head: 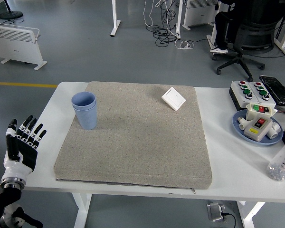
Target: Push cup pick cup insert cup
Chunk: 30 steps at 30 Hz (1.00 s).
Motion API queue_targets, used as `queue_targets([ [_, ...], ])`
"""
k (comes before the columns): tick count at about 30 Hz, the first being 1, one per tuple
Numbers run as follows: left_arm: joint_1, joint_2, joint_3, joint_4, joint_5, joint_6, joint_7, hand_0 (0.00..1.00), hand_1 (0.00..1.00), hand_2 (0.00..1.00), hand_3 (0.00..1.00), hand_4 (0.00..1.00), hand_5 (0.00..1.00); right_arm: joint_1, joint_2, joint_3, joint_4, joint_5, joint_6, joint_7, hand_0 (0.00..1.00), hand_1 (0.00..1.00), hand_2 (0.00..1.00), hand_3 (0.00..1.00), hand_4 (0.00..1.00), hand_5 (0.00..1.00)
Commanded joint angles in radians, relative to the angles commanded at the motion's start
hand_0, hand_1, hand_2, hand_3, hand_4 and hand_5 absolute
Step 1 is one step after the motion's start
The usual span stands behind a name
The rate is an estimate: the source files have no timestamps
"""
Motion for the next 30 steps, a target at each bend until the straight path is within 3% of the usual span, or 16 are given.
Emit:
queue_targets([
  [30,-0.031,-0.005,-0.028,0.011,0.02,0.012,0.001,0.859,0.858,0.906,0.818,0.601,0.998,0.012,0.001,0.011,0.0,-0.013,0.002,0.001,0.755,0.626,0.649,0.557,0.08,0.464],
])
